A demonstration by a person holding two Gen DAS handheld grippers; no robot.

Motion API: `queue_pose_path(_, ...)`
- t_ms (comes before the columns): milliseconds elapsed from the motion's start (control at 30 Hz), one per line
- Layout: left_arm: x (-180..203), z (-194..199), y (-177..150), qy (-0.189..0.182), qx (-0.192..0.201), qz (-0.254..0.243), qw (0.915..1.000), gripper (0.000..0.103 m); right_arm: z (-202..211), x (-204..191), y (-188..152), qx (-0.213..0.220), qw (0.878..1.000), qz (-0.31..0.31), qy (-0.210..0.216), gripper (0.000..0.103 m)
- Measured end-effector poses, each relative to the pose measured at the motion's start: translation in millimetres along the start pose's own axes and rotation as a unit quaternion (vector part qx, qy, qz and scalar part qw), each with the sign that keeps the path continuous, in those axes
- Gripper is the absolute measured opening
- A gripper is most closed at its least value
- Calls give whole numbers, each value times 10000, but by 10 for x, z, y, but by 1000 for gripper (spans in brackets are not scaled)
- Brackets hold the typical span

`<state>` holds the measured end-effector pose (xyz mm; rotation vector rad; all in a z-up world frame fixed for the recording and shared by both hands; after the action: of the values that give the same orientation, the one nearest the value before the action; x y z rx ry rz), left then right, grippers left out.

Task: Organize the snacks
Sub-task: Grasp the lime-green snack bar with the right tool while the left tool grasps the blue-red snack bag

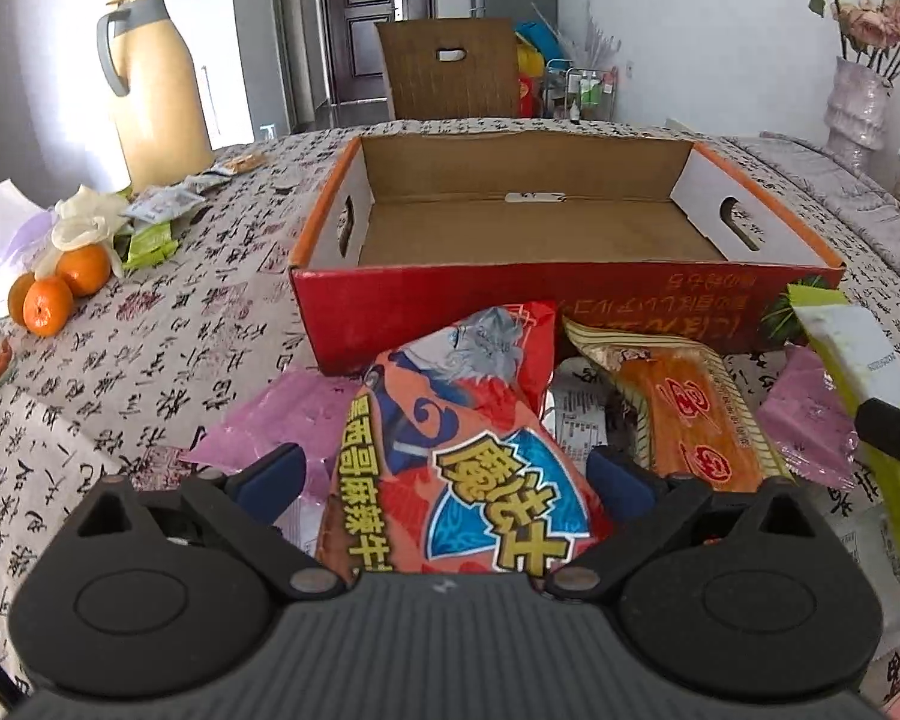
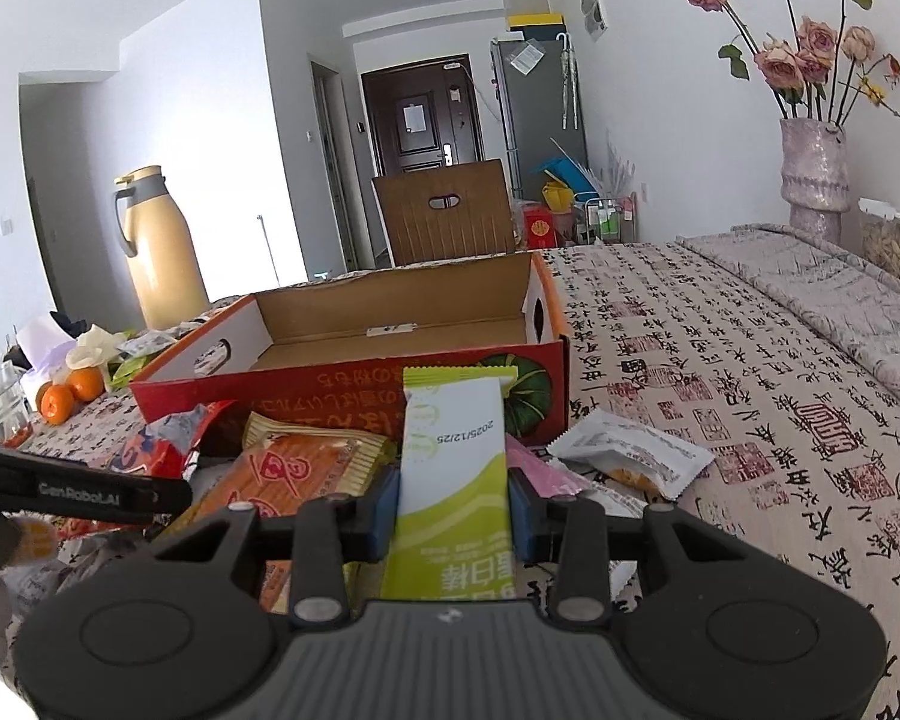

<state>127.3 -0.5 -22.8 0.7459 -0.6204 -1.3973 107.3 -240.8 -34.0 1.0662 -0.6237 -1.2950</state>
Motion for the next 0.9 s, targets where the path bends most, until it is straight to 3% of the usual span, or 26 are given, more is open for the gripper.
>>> queue_pose_path(100,3,9,0,-45,-16,14,10000,84,-3,10,-11,-14,10000,-43,5,37)
queue_pose_path(300,2,49,-18,-130,51,22,9999,72,23,10,-31,-9,10000,-76,27,37)
queue_pose_path(667,-83,224,-25,-133,338,136,9992,68,103,4,-21,67,10000,-61,33,37)
queue_pose_path(900,-104,459,94,-231,743,160,9968,68,127,-40,35,170,9998,6,87,37)
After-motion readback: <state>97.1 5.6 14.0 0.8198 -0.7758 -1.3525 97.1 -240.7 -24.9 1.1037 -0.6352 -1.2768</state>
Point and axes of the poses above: each gripper's, at about its wrist camera, not at the fingertips, and z roughly against the way its jaws point, x to its right, y to its top, the point moved 1 cm from there along -z, roughly the way its jaws point, and after that the axes turned 4 degrees about x, right-handed, at the moved point
